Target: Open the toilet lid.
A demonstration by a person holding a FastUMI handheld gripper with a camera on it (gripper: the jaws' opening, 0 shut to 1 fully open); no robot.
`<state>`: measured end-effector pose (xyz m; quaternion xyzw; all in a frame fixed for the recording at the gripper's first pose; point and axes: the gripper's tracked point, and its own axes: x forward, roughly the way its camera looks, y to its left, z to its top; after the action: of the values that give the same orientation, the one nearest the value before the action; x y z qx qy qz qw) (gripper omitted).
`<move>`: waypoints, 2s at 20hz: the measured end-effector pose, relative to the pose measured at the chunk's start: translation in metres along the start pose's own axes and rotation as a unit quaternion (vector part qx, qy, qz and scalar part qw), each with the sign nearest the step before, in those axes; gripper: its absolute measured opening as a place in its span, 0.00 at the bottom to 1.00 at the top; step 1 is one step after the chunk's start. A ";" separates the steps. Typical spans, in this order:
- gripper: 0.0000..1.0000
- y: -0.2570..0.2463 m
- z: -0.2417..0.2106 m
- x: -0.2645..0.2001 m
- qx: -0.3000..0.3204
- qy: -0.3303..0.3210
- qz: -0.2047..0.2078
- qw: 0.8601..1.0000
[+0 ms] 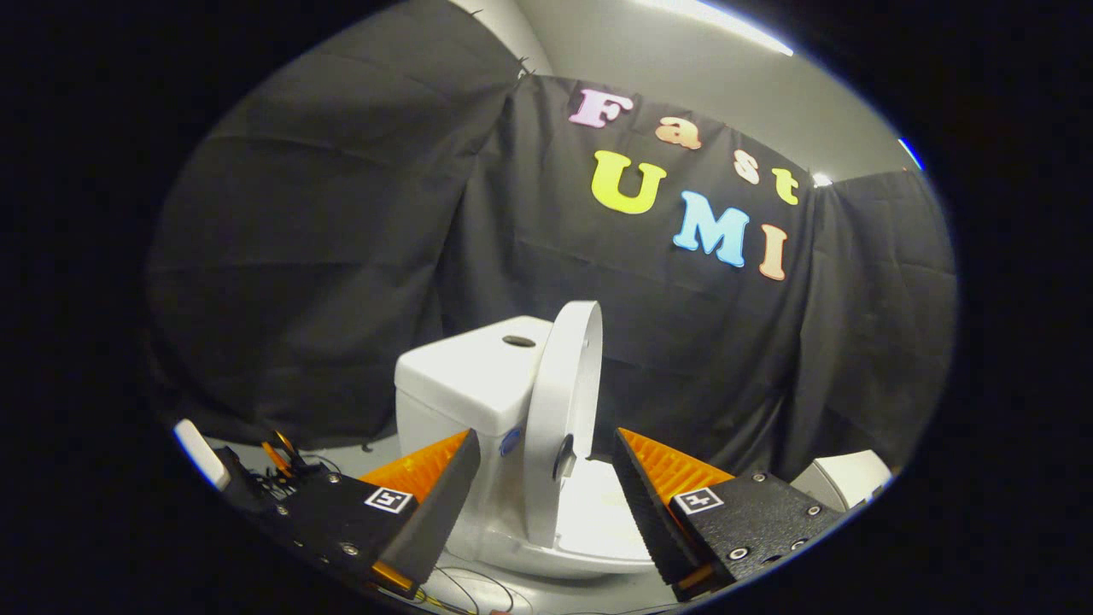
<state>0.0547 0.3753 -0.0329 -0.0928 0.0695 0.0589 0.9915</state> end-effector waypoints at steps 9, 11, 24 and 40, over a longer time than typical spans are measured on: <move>0.95 -0.155 0.052 -0.040 0.103 -0.109 -0.047 0.988; 0.95 -0.190 0.056 -0.048 0.123 -0.131 -0.062 0.982; 0.95 -0.341 0.015 -0.051 0.095 -0.106 -0.052 0.988; 0.95 -0.378 -0.013 -0.090 0.107 -0.116 0.005 0.987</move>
<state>0.0132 -0.0056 0.0348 0.0217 -0.0393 0.0661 0.9968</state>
